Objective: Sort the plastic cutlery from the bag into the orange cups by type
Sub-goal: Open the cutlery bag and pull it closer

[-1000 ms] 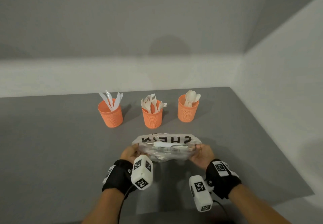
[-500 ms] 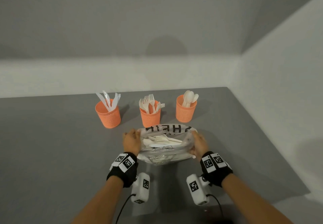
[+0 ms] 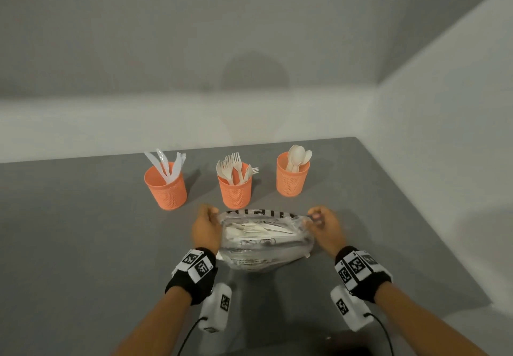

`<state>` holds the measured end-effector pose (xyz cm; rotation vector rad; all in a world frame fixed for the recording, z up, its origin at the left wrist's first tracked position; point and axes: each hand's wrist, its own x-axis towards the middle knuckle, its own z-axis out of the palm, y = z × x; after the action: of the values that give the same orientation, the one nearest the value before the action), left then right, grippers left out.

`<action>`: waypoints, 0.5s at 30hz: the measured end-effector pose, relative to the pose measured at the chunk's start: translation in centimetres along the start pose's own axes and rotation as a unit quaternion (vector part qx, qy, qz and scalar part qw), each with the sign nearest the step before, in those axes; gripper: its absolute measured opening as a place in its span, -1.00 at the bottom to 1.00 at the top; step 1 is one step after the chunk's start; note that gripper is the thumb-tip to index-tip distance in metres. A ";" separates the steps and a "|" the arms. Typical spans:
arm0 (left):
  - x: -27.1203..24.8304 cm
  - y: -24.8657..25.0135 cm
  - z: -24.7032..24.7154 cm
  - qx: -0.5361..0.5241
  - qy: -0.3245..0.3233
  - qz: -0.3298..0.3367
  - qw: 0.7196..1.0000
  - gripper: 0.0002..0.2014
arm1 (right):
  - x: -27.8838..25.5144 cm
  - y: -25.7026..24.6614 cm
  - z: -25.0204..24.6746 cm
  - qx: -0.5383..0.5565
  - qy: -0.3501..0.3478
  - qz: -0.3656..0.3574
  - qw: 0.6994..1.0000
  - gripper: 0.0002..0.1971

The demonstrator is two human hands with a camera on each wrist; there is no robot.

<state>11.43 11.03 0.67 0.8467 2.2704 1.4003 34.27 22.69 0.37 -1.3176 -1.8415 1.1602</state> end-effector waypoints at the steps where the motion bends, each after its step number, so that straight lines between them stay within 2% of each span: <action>1: 0.0 -0.1 -0.1 0.022 -0.021 0.033 0.999 -0.75 | 0.0 -0.7 0.0 -0.030 -0.021 -0.027 0.999 -0.79; 2: 0.0 -0.2 -0.1 0.055 -0.050 0.057 0.996 -0.74 | -0.1 -1.2 0.1 -0.070 -0.047 -0.052 0.995 -0.81; 4: -0.4 -0.5 -0.2 0.147 -0.103 0.075 0.981 -0.88 | -0.5 -2.2 0.8 -0.154 -0.119 -0.058 0.979 -0.98; 6: -1.0 -0.9 -0.6 0.226 -0.137 0.066 0.962 -0.81 | -0.8 -2.1 1.9 -0.220 -0.151 -0.057 0.962 -0.82; 7: -1.2 -1.1 -0.8 0.242 -0.154 0.045 0.957 -0.74 | -0.8 -2.0 2.2 -0.219 -0.139 -0.043 0.965 -0.79; 9: -1.4 -1.0 -1.2 0.242 -0.195 0.012 0.950 -0.63 | -1.0 -1.8 2.1 -0.187 -0.120 -0.003 0.975 -0.73; 13: -0.3 -0.2 -0.6 0.200 -0.241 0.006 0.950 -0.56 | -1.8 -1.9 0.7 -0.215 -0.217 0.025 0.952 -0.39; 15: 0.3 0.5 0.1 0.180 -0.262 0.020 0.948 -0.58 | -2.1 -1.9 -0.6 -0.224 -0.245 0.035 0.943 -0.29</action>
<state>11.42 11.48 1.08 1.2112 2.1056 0.6576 34.60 20.66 2.39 -1.4299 -2.5558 1.2321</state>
